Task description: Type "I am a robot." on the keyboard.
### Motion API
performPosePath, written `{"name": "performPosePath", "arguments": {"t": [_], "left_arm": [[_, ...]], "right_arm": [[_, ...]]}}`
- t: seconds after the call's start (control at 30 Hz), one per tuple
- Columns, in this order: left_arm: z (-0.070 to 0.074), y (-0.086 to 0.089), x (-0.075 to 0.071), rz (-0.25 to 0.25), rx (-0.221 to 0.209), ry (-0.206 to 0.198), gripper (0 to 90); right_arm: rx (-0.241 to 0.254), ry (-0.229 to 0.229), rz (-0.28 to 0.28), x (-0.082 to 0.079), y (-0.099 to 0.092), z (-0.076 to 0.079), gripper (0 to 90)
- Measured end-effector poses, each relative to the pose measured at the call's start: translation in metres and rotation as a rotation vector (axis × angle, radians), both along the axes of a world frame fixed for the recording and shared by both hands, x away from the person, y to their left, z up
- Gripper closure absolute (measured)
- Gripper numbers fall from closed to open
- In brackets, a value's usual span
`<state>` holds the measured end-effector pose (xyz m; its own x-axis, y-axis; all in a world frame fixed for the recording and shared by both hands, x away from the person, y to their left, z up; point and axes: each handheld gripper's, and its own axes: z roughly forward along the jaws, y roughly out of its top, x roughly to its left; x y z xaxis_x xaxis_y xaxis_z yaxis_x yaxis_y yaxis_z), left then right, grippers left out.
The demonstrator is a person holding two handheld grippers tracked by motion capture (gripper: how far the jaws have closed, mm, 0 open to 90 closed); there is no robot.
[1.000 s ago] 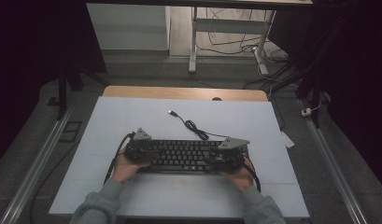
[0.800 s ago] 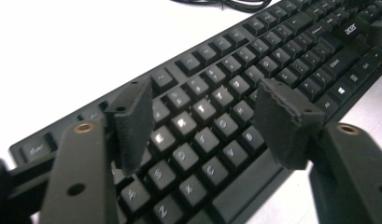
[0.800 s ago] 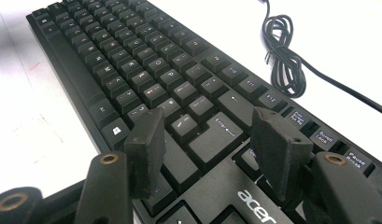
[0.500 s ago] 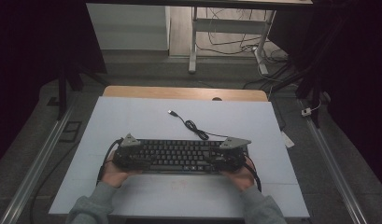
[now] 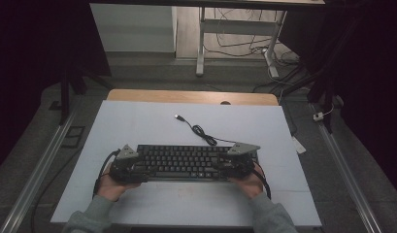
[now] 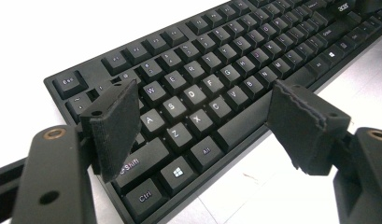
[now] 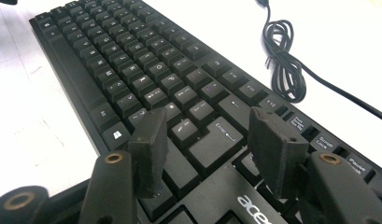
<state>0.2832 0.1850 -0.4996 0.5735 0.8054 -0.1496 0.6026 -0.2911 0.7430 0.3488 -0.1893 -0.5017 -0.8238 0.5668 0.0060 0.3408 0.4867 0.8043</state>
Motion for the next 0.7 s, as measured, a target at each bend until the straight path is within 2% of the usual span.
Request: {"name": "performPosePath", "arguments": {"t": [0.13, 0.37, 0.43, 0.7], "left_arm": [[0.0, 0.0, 0.0, -0.004, 0.002, 0.0, 25.6], [0.0, 0.001, 0.001, -0.002, 0.001, 0.003, 25.6], [-0.001, 0.001, 0.001, -0.002, 0.003, 0.003, 25.5], [-0.001, 0.0, 0.001, -0.005, 0.005, 0.009, 25.4]], "right_arm": [[0.014, 0.007, 0.018, -0.001, 0.004, 0.002, 56.1], [0.007, 0.032, 0.072, 0.0, 0.022, 0.003, 83.2], [0.003, 0.041, 0.087, 0.001, 0.029, 0.002, 88.0], [-0.041, 0.063, 0.144, 0.0, 0.058, -0.003, 89.6]]}}
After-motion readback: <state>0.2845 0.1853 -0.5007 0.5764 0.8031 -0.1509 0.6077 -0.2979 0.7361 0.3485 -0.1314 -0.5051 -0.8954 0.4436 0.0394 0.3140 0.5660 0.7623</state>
